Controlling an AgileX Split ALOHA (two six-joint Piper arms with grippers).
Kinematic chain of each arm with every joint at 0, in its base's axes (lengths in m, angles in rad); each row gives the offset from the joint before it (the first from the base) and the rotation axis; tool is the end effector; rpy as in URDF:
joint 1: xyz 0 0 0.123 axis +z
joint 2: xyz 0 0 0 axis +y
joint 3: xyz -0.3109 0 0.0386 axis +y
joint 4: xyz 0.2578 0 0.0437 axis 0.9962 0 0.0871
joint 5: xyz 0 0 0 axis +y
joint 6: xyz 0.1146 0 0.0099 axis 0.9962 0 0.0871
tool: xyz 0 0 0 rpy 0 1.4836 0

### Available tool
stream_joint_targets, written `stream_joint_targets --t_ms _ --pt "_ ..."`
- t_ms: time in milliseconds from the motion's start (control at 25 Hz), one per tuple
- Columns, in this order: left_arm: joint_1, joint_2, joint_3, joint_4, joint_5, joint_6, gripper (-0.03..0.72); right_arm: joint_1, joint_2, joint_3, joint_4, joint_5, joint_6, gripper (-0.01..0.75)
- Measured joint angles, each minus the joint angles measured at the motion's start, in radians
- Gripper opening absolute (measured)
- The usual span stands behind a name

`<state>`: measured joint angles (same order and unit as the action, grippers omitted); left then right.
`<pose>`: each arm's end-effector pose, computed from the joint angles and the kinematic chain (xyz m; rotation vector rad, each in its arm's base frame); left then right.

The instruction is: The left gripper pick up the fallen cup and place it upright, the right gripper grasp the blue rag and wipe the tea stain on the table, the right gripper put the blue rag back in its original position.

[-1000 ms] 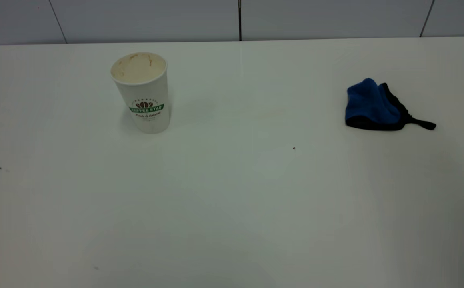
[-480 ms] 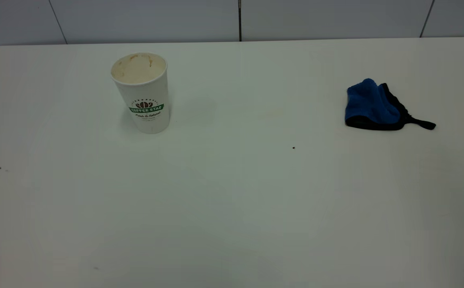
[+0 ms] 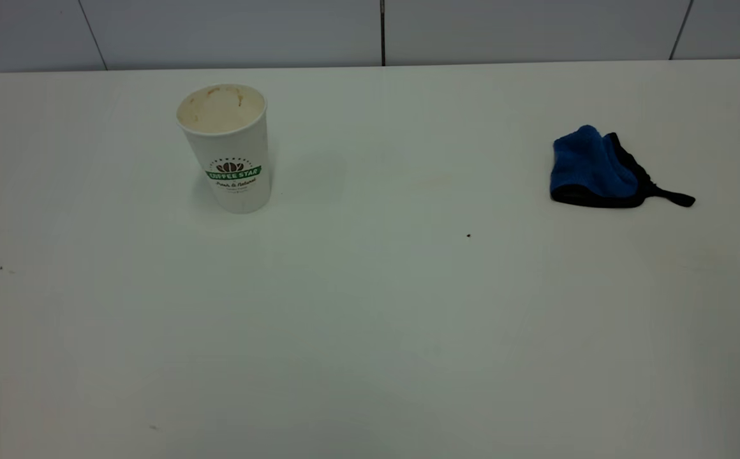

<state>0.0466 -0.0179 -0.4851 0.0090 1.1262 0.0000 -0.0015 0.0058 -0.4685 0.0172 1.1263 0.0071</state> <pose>-0.0079 0.0006 0.2597 -0.0499 2.1064 0.0388 -0.0031 0.0018 0.2548 0.0081 2.1471 0.0242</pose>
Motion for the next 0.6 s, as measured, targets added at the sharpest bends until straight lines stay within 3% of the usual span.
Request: stream_joint_targets --t_ms 600 --pt "0.0 0.0 0.0 0.0 0.0 0.0 0.295 0.0 -0.022 0.0 -0.008 -0.005 -0.001 0.586"
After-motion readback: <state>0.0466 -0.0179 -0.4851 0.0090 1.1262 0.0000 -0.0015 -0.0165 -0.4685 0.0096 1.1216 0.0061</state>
